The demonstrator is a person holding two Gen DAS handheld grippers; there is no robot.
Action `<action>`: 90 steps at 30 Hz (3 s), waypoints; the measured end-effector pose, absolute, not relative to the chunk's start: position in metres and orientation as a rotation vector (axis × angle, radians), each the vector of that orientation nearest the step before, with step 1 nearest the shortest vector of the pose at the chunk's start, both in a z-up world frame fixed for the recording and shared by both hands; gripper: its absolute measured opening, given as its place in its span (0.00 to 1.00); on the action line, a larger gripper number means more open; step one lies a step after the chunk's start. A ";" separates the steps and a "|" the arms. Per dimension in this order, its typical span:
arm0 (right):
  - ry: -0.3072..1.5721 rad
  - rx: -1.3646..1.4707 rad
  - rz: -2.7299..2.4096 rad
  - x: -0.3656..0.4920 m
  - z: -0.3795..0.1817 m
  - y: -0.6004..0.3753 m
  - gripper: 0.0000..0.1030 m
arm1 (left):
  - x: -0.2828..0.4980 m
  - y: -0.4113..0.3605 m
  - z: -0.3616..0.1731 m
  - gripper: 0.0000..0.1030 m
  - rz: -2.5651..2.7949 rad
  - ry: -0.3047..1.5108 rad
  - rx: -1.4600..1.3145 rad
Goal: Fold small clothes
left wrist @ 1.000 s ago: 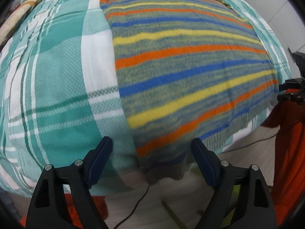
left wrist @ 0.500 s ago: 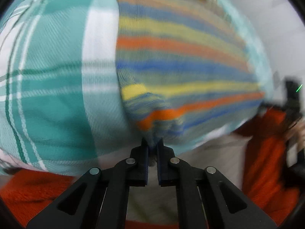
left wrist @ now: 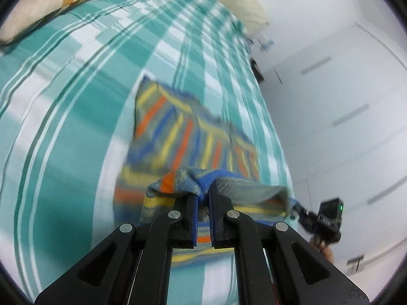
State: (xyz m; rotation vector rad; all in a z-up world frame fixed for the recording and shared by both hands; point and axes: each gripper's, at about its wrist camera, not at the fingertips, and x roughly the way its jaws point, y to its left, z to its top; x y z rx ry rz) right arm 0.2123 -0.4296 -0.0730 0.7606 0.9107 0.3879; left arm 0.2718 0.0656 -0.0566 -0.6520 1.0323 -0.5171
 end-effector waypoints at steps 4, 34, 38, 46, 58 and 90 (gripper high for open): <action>0.899 0.782 0.340 0.281 -0.083 -0.438 0.06 | 0.336 0.059 -0.073 0.04 -0.462 1.060 -0.656; 0.888 0.571 0.271 0.327 -0.103 -0.445 0.42 | 0.310 0.037 -0.108 0.64 -0.356 1.092 -0.217; 0.958 0.358 0.464 0.266 -0.116 -0.390 0.38 | 0.276 0.030 -0.134 0.61 -0.289 1.107 -0.014; 1.021 0.178 0.243 0.193 -0.129 -0.382 0.29 | 0.216 0.041 -0.101 0.85 -0.190 1.060 -0.042; 0.876 0.201 0.089 0.109 -0.114 -0.336 0.74 | 0.147 -0.005 -0.073 0.93 -0.089 0.963 0.022; 0.833 0.294 0.037 0.090 -0.111 -0.372 0.74 | 0.101 -0.138 -0.070 0.93 -0.458 0.881 0.326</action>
